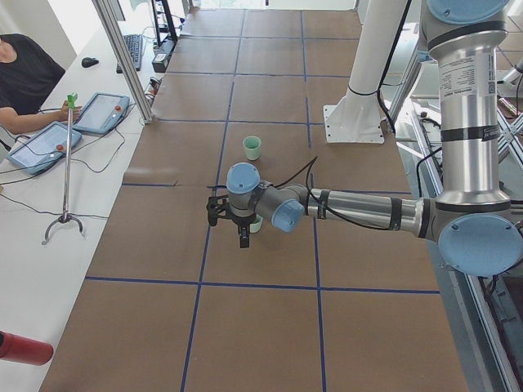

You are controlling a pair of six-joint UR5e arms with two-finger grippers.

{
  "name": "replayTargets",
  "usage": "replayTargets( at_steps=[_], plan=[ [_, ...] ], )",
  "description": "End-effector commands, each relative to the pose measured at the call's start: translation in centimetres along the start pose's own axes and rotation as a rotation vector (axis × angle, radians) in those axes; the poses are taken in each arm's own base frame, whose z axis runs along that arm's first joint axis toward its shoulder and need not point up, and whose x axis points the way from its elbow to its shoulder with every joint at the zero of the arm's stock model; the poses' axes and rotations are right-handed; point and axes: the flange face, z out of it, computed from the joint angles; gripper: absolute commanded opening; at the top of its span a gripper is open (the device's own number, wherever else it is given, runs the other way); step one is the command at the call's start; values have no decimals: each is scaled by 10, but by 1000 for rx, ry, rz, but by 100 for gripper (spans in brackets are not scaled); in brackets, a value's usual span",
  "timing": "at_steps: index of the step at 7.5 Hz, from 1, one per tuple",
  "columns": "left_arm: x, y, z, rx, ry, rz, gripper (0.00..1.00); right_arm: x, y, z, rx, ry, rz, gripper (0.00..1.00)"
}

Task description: Stack cups

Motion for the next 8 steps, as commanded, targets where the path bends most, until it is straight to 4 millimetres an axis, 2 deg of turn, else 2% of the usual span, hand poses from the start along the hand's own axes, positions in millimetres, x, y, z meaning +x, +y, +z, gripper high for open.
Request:
replayTargets(
  at_steps=[1,3,5,6,7,8],
  plan=[
    [20,9,23,-32,-4,4,100,0,0,0,1,0,-1,100],
    [36,17,45,-43,-40,19,100,0,0,0,-1,0,0,100],
    [43,8,62,-58,-47,27,100,0,0,0,1,0,-1,100],
    [43,10,67,-66,-49,33,97,0,0,0,1,0,-1,100],
    [44,10,66,-59,-40,42,47,0,0,0,-1,0,0,100],
    [44,10,66,-58,-39,44,17,0,0,0,-1,0,0,100]
  ],
)
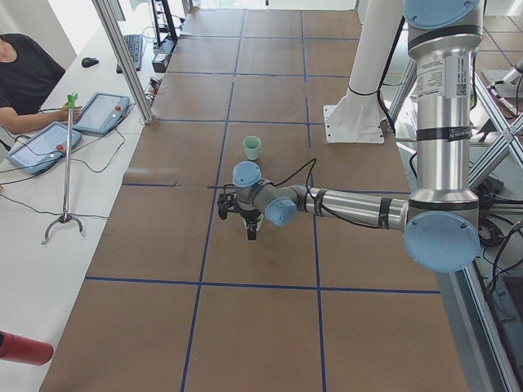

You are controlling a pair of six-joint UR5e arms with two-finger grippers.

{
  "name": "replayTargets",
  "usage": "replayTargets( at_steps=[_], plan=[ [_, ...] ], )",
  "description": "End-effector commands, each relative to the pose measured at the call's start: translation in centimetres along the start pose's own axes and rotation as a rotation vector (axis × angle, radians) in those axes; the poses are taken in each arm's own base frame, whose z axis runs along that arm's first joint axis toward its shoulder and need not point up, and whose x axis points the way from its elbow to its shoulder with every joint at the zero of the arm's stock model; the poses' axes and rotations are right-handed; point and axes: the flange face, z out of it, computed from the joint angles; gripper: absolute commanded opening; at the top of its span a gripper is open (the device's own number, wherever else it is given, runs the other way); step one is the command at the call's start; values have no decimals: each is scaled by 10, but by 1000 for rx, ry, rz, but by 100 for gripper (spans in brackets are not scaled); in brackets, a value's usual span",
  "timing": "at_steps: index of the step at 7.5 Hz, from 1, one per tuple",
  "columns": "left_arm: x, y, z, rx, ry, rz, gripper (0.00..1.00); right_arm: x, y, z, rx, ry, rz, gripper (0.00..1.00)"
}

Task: Stack cups
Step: 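Lower the left gripper onto the outer pale green cup and grasp it, then lift the green cup with the left gripper and carry it toward the other cup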

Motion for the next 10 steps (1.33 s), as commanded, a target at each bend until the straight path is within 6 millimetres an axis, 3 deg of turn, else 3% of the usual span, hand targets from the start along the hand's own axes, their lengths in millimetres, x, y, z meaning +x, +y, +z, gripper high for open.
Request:
replayTargets(
  at_steps=[1,4,7,8,10],
  plan=[
    [3,0,-2,7,8,3,0,0,0,0,1,0,-1,100],
    [19,11,-43,47,47,32,0,0,0,-1,2,0,-2,100],
    [38,11,-136,82,26,-74,0,0,0,0,1,0,-1,100],
    [60,4,-156,66,6,-109,0,0,0,0,1,0,-1,100],
    [138,-35,-193,50,0,-196,0,0,0,0,1,0,-1,100]
  ],
)
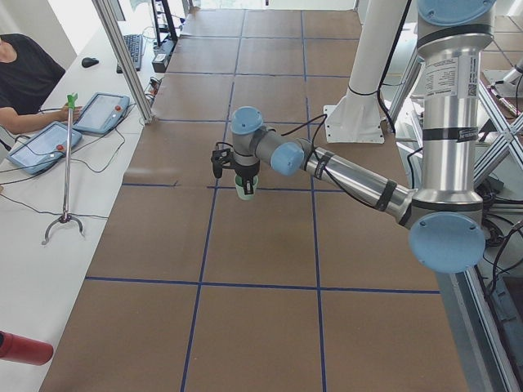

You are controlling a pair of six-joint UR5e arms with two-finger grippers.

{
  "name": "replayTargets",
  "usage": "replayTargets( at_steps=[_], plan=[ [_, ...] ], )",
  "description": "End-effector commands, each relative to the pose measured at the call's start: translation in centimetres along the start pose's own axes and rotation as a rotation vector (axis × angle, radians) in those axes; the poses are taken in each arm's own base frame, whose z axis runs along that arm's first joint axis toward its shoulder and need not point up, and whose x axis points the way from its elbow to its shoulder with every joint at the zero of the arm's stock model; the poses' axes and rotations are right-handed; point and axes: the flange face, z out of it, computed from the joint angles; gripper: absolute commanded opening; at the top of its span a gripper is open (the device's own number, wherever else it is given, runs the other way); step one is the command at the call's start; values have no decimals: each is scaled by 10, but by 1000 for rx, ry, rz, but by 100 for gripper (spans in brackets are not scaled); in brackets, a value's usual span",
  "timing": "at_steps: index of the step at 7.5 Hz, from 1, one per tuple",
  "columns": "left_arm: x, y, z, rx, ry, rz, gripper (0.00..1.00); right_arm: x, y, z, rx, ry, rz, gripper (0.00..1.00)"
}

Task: Stack cups
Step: 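Lift the green cup with the left gripper and carry it toward the other cup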

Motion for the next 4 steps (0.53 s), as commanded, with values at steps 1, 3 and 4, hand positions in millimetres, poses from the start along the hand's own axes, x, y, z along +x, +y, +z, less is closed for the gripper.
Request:
replayTargets(
  at_steps=[1,3,4],
  plan=[
    [85,-8,-24,-24,28,-107,0,0,0,0,-1,0,1,100],
    [181,22,-2,-95,68,-160,0,0,0,0,0,0,0,100],
    [215,35,19,-137,61,-163,0,0,0,0,0,0,0,100]
  ],
)
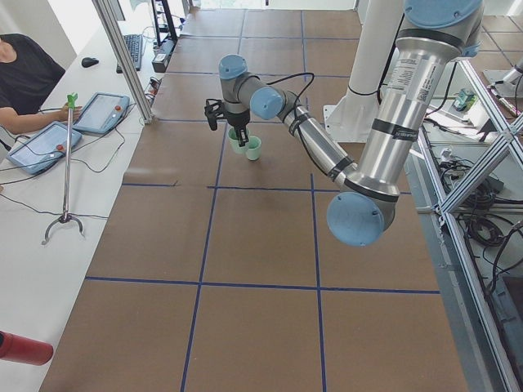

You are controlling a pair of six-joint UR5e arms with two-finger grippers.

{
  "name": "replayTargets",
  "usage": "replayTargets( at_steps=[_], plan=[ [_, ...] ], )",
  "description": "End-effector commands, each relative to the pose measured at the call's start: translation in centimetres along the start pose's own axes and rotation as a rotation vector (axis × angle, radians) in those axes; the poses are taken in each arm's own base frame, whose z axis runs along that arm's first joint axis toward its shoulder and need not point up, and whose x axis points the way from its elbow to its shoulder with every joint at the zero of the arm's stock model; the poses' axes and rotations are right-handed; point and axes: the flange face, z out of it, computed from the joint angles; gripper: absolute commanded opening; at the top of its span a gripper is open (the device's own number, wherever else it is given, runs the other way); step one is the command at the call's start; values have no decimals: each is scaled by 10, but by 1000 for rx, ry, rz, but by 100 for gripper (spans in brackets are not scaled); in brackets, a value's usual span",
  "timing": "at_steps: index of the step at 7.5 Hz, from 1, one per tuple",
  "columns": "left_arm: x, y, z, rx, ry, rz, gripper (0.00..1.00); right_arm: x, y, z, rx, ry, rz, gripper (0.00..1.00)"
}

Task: Stack cups
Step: 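Lift the green cup with the left gripper and carry it toward the other cup, then lower the held cup into the other green cup with the left gripper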

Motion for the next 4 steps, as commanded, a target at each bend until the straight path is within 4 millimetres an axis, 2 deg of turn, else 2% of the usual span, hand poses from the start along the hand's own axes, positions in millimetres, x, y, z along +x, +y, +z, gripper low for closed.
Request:
replayTargets(
  at_steps=[1,3,4],
  plan=[
    [62,35,40,-72,-7,-12,0,0,0,0,0,0,0,100],
    [64,17,71,-72,11,8,0,0,0,0,0,0,0,100],
    [65,20,78,-81,4,4,0,0,0,0,-1,0,1,100]
  ],
)
